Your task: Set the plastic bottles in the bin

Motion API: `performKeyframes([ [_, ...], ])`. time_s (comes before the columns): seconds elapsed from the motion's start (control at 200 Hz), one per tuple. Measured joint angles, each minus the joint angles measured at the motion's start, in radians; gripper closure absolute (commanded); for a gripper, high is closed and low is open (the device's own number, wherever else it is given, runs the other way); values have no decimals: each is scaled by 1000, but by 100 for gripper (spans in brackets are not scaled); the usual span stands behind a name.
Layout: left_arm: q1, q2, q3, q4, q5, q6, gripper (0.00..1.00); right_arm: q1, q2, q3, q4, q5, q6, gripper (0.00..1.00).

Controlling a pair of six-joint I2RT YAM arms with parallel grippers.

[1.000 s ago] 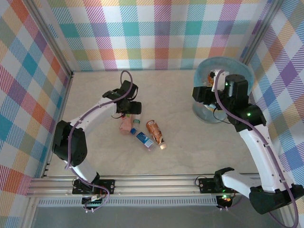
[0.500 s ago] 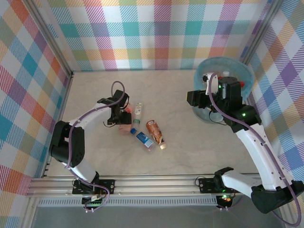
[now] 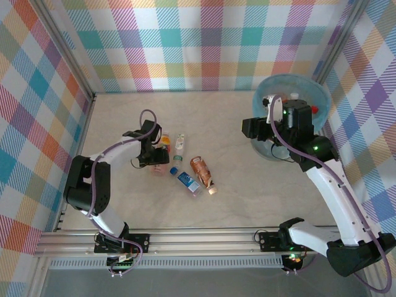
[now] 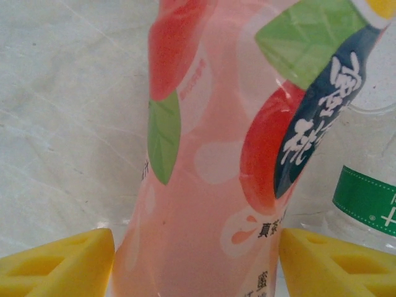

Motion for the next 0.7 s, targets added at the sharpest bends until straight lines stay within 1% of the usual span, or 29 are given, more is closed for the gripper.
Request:
performKeyframes([
  [0.16,0,39,0,-2,4,1,23,1,0,-3,2,-10,2,40],
  [0.36,1,40,0,-2,2,0,32,3,0,-5,5,-15,2,40],
  [0.475,2,32,0,-1,-6,1,33,3,4,-5,5,-20,5,40],
  [0.6,8,-11,0,-5,-33,1,34,3,6,-5,5,-23,5,40],
  [0.7,10,-90,0,-9,-65,1,35,4,6,-5,11,-23,7,40],
])
